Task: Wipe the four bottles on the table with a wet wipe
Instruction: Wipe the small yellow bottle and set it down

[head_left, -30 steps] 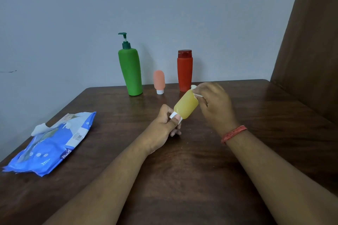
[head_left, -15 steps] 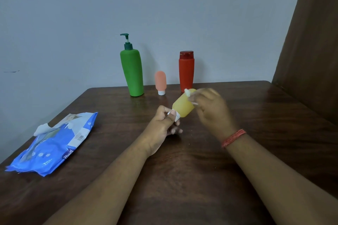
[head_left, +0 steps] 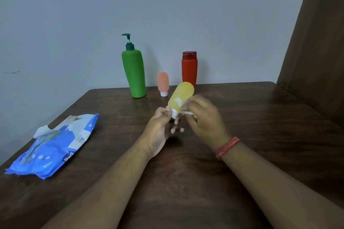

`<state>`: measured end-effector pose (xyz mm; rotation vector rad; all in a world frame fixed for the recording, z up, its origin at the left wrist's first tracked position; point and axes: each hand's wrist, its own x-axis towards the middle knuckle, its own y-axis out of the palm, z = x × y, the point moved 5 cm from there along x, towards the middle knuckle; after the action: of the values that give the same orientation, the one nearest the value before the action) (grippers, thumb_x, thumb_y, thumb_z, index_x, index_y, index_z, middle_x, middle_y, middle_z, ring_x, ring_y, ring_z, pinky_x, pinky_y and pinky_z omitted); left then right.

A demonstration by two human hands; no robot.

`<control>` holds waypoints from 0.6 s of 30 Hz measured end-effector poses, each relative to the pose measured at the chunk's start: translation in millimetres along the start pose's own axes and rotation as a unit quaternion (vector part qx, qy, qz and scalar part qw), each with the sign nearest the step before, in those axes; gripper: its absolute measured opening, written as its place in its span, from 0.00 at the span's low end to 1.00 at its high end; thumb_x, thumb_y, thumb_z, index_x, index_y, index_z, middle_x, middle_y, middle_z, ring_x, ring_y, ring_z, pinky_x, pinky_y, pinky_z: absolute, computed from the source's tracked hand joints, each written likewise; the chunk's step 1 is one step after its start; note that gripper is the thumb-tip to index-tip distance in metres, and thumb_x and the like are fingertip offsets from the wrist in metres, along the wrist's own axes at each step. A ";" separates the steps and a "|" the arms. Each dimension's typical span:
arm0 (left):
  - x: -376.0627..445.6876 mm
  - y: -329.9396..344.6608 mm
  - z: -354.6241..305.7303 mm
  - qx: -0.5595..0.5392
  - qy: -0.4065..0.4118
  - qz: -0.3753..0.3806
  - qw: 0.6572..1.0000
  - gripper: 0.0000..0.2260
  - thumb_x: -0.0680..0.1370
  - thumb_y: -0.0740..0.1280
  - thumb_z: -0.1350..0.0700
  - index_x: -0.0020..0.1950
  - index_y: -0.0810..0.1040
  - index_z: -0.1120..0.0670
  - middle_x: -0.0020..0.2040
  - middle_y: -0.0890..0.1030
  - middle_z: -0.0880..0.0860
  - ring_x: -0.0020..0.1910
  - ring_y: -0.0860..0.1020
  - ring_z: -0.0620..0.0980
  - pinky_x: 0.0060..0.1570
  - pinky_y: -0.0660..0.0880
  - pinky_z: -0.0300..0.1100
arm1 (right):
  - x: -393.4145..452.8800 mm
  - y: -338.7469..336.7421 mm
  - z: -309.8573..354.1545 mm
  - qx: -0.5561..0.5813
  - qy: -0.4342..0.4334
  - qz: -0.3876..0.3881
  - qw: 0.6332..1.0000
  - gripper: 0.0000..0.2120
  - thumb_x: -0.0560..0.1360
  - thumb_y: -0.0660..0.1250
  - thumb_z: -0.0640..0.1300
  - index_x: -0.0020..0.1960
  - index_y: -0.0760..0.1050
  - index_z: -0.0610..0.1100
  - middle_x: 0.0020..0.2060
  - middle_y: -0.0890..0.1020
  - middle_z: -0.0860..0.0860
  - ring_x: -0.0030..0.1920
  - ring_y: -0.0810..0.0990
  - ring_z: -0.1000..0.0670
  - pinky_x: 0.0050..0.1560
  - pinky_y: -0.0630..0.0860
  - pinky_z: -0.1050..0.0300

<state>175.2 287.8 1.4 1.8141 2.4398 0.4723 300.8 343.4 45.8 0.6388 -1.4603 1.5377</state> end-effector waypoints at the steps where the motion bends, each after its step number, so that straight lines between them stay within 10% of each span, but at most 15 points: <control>1: 0.1 -2.1 -0.3 -0.002 -0.002 0.000 1.000 0.10 0.84 0.58 0.50 0.55 0.67 0.57 0.35 0.74 0.51 0.30 0.65 0.47 0.45 0.78 0.48 | 0.6 1.8 3.4 -0.002 -0.007 0.009 1.000 0.08 0.70 0.73 0.29 0.46 0.82 0.38 0.44 0.81 0.46 0.45 0.80 0.47 0.45 0.78 0.55; 8: -3.7 8.8 3.6 0.092 -0.014 0.062 0.994 0.06 0.86 0.55 0.55 0.50 0.63 0.55 0.37 0.73 0.51 0.30 0.66 0.46 0.52 0.77 0.51 | 2.6 -29.1 -36.9 -0.009 0.141 -0.073 0.987 0.05 0.75 0.69 0.33 0.48 0.81 0.40 0.47 0.80 0.49 0.47 0.76 0.54 0.46 0.72 0.68; 18: -0.3 -6.3 -1.8 0.049 0.000 -0.013 0.999 0.06 0.86 0.56 0.56 0.51 0.65 0.56 0.39 0.71 0.54 0.30 0.64 0.46 0.52 0.78 0.53 | -3.9 6.5 -13.0 0.090 0.198 0.011 0.976 0.05 0.75 0.72 0.36 0.50 0.81 0.41 0.48 0.76 0.53 0.47 0.74 0.59 0.45 0.69 0.75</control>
<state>169.1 285.5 1.2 1.8141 2.5247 0.3571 299.8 355.5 37.0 0.3904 -1.0391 1.7128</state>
